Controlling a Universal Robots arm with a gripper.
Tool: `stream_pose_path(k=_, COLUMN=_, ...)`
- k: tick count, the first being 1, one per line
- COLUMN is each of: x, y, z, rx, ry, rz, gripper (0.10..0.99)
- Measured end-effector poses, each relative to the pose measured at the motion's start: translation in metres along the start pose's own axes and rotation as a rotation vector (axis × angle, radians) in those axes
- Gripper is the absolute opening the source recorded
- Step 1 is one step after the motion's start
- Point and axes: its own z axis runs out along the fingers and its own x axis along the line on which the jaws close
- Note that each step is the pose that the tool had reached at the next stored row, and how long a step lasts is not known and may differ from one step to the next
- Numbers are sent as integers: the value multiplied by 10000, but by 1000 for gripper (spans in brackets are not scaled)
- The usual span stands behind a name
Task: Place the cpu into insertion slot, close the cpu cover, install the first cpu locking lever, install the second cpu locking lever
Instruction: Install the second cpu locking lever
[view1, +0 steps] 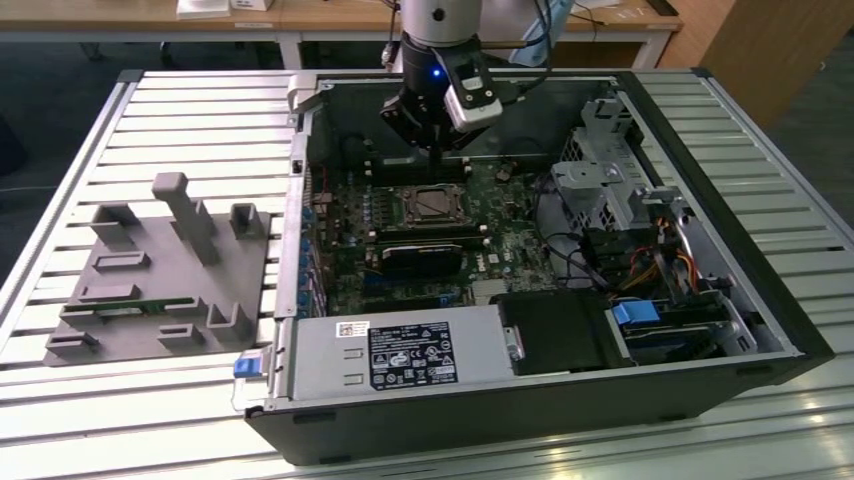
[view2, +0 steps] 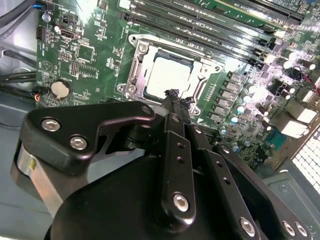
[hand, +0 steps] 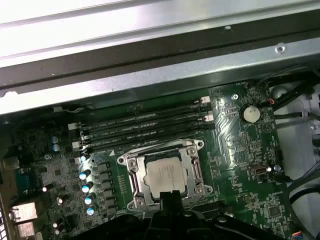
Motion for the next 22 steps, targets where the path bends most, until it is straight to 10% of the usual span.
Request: stream_pose_path(k=22, x=-20, y=-92, z=5, rx=-27, ry=5, rz=0, gripper=102)
